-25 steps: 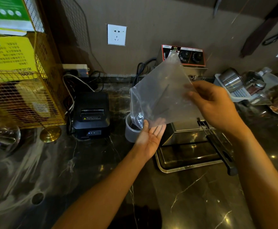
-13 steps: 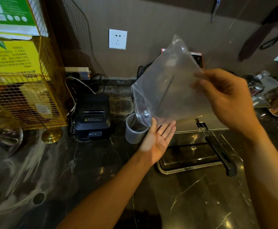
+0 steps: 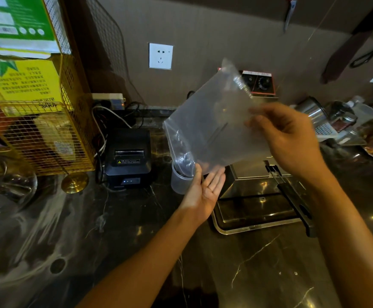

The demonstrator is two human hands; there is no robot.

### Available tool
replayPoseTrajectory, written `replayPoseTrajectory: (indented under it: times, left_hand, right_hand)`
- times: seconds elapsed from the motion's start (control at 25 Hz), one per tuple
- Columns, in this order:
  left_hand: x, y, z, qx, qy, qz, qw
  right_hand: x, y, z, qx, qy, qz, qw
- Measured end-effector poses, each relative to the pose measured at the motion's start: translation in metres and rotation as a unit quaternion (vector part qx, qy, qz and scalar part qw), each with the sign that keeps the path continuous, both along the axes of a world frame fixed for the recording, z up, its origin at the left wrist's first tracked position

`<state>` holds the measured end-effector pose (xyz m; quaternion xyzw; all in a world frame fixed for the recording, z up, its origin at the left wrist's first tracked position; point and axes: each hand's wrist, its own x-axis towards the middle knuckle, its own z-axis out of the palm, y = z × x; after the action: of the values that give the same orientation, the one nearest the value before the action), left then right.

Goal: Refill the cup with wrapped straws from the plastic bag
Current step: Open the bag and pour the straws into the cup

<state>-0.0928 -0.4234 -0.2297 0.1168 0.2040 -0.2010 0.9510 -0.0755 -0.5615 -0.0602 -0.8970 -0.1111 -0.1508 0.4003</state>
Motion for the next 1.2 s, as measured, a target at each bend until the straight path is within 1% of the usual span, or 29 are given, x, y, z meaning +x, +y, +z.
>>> replayPoseTrajectory:
  times: [0.08, 0.12, 0.2, 0.32, 0.4, 0.52, 0.6, 0.72, 0.96, 1.12, 1.2]
  left_hand:
    - [0.000, -0.001, -0.004, 0.003, 0.022, 0.002, 1.000]
    - [0.001, -0.001, -0.004, 0.005, 0.022, 0.001, 1.000]
    - [0.003, 0.000, 0.005, 0.010, 0.016, 0.002, 1.000]
    - [0.004, -0.002, 0.019, 0.005, -0.014, -0.009, 1.000]
    - [0.005, -0.004, 0.023, 0.003, -0.018, -0.016, 1.000]
    - [0.009, -0.003, 0.017, 0.006, 0.014, -0.017, 1.000]
    - [0.013, -0.002, 0.011, 0.009, 0.035, -0.013, 0.999]
    - [0.016, -0.001, 0.008, 0.014, 0.045, -0.012, 0.999]
    - [0.016, -0.004, 0.003, -0.008, 0.043, -0.025, 0.999]
    - [0.015, -0.008, 0.004, 0.008, 0.014, -0.023, 1.000]
    - [0.013, -0.011, 0.011, 0.007, 0.018, -0.018, 1.000]
  right_hand:
    - [0.004, 0.005, -0.006, -0.044, 0.033, 0.005, 0.998]
    - [0.004, 0.007, -0.006, -0.050, 0.039, 0.008, 0.998]
    - [0.000, 0.008, 0.002, -0.042, 0.020, 0.018, 0.999]
    - [-0.006, 0.006, 0.017, -0.026, -0.034, 0.024, 0.999]
    - [-0.004, 0.008, 0.018, -0.021, -0.045, 0.024, 0.998]
    - [0.005, 0.012, 0.009, -0.081, -0.027, 0.022, 0.996]
    - [0.010, 0.014, 0.007, -0.076, -0.026, 0.014, 0.997]
    - [0.015, 0.013, 0.006, -0.090, -0.011, 0.007, 0.996]
    - [0.012, 0.010, 0.004, -0.078, -0.015, 0.008, 0.997]
    - [0.004, 0.004, 0.013, -0.023, -0.034, 0.000, 0.999]
    - [-0.003, -0.002, 0.021, 0.000, -0.043, -0.008, 0.999]
